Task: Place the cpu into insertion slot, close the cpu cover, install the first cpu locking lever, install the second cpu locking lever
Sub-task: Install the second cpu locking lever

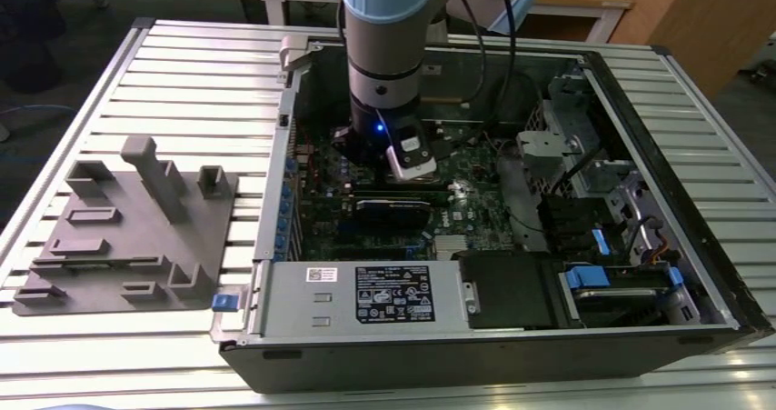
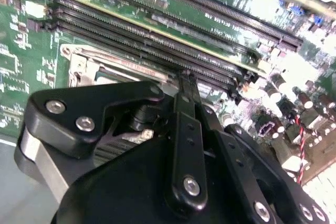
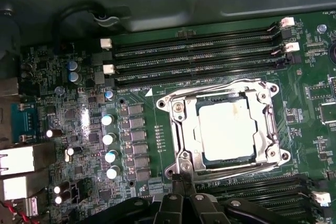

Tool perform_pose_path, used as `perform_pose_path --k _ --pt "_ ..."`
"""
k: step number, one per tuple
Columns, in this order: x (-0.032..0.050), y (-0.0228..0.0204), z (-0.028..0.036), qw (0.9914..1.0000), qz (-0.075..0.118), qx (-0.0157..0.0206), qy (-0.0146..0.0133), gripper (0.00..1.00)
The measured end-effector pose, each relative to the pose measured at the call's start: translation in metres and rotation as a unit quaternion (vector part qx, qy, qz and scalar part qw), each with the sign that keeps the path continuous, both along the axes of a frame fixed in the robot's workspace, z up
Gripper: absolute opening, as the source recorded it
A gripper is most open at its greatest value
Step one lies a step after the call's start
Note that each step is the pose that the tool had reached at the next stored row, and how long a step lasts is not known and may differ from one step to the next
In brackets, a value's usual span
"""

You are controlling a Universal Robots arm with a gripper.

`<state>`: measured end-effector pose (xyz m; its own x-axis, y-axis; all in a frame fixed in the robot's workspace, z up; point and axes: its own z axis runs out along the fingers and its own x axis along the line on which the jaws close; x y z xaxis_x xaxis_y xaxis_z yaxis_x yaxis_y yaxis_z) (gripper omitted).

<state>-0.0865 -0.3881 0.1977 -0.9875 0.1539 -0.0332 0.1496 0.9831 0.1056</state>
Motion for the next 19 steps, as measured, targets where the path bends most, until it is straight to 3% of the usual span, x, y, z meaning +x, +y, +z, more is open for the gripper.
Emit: perform_pose_path --k 5,19 --pt "-0.0004 -0.0010 -0.0012 0.99997 0.000 0.0079 0.0001 0.11" --pt "-0.0056 -0.0042 -0.0030 0.99996 0.000 0.0091 0.0001 0.11"
